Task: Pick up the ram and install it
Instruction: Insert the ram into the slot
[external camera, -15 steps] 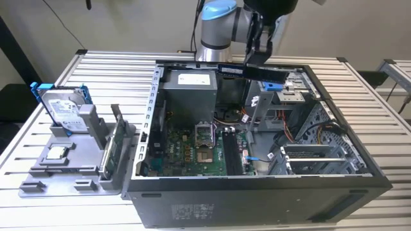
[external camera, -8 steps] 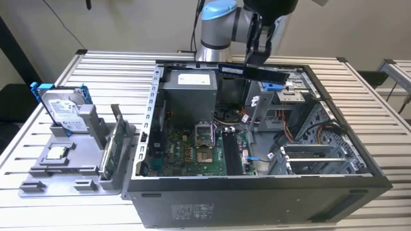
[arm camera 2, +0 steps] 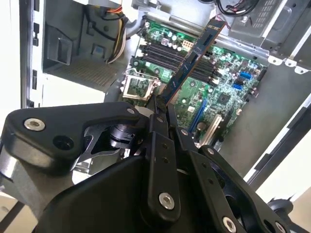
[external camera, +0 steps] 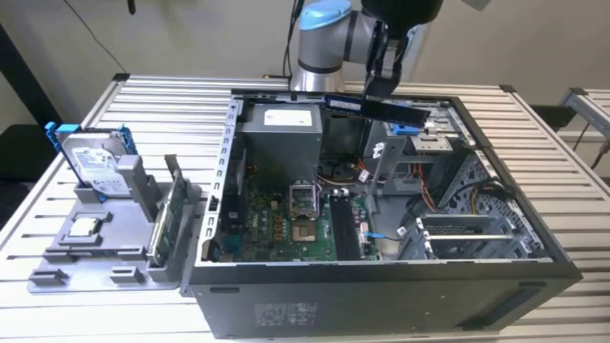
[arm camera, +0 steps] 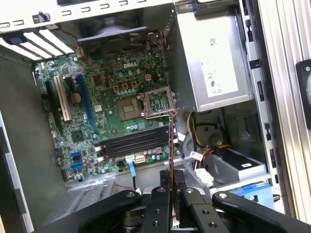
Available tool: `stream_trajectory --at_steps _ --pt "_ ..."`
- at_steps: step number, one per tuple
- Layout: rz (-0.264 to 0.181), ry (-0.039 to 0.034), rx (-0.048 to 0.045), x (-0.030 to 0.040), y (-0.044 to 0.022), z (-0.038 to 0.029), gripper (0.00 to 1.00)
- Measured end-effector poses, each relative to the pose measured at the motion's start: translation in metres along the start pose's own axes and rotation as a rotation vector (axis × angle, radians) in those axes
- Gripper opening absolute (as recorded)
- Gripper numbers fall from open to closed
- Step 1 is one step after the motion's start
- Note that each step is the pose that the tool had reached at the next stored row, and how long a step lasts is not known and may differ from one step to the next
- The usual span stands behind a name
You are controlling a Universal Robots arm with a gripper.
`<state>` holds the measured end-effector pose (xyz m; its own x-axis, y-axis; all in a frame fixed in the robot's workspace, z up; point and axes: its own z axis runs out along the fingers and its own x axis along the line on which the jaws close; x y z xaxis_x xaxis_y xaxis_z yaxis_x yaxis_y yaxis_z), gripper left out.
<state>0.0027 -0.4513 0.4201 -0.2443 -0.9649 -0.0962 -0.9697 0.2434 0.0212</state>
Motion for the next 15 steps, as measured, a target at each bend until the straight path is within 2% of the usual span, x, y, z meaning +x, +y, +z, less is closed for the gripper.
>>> stream_trajectory --at_steps 15 --pt "0.034 -0.0005 0.0033 0.0009 -0.0003 0.0006 0.14"
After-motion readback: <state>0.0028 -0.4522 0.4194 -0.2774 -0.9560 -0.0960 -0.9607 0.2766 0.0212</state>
